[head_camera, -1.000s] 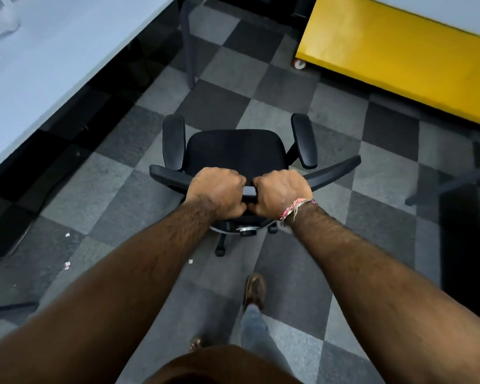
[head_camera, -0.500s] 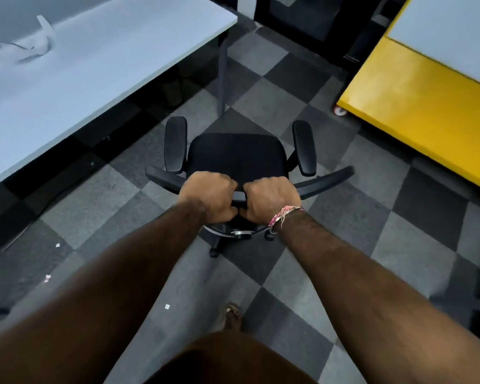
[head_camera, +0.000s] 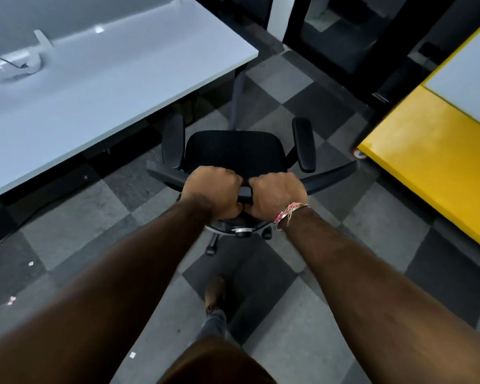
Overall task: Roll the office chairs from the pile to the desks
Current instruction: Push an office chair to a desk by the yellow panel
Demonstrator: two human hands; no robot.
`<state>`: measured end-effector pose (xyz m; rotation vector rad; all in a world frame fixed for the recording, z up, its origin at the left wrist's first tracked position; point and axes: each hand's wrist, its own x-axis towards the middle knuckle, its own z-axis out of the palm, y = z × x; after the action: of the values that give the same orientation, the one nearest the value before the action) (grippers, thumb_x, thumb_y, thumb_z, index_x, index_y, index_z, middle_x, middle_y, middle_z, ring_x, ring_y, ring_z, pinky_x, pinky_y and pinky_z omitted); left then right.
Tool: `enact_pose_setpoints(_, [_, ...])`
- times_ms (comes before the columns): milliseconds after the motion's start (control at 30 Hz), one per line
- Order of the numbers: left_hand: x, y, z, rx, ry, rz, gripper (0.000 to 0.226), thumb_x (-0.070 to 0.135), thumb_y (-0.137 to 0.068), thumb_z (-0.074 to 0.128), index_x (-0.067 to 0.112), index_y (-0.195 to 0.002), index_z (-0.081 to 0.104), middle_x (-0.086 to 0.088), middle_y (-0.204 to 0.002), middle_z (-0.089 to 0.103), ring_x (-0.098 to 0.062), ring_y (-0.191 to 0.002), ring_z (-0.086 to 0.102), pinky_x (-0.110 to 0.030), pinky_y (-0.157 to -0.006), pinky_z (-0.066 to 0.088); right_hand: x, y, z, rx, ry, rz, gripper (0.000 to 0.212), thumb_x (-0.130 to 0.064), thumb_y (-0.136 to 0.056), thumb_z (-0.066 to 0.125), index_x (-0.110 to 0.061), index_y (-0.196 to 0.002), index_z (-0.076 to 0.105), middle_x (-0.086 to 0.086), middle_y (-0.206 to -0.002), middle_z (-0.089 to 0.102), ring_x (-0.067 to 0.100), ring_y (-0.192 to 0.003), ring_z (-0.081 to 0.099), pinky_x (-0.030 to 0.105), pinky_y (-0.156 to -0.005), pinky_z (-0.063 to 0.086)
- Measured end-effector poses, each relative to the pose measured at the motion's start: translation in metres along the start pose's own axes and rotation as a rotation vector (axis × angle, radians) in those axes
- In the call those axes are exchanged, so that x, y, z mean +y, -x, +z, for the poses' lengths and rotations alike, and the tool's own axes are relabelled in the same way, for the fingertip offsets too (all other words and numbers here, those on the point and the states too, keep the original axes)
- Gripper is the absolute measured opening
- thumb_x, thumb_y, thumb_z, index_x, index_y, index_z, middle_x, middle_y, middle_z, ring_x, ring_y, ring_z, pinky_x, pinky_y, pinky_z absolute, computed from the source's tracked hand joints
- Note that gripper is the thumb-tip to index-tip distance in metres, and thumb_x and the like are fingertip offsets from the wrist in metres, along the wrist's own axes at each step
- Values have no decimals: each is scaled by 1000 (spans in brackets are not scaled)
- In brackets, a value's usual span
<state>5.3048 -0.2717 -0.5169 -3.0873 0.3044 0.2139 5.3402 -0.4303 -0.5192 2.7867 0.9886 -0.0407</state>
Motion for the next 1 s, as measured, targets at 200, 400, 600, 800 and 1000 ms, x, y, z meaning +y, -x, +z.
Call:
enact_pose_setpoints(200, [-14, -90, -13, 3, 11, -57, 24, 55, -85, 60, 32, -88, 57, 9, -86, 63, -16, -71, 57, -34, -64, 51, 67, -79, 0, 22, 2, -76, 37, -61, -85, 53, -26, -89, 62, -3, -81, 68, 25, -74, 66, 32, -59, 38])
enact_pose_setpoints(400, [-17, -151, -18, -15, 8, -169, 30, 59, -85, 62, 32, -97, 63, 8, -92, 67, -18, -80, 65, -35, -68, 54, 116, -134, 8, 58, 4, -180, 39, -62, -84, 52, -25, -89, 63, -3, -80, 68, 24, -73, 67, 32, -59, 40])
enact_pose_setpoints(600, [18, -178, -31, -56, 50, -339, 19, 50, -82, 60, 33, -84, 52, 9, -87, 65, -17, -78, 64, -37, -73, 57, 160, -147, 14, 81, -25, -302, 33, -54, -81, 58, -24, -91, 65, 0, -85, 69, 27, -79, 68, 34, -63, 40])
enact_pose_setpoints(800, [78, -194, -33, -75, 90, -491, 20, 49, -81, 59, 31, -80, 51, 10, -84, 62, -19, -76, 64, -37, -73, 58, 211, -134, 20, 95, -24, -452, 33, -54, -80, 60, -24, -90, 67, 1, -85, 70, 29, -80, 68, 35, -63, 41])
enact_pose_setpoints(1000, [121, -203, -38, -69, 103, -601, 19, 44, -79, 58, 30, -73, 47, 8, -77, 63, -19, -67, 60, -34, -67, 57, 244, -124, 26, 117, -20, -552, 33, -57, -78, 59, -25, -82, 64, -2, -78, 68, 27, -74, 67, 33, -59, 38])
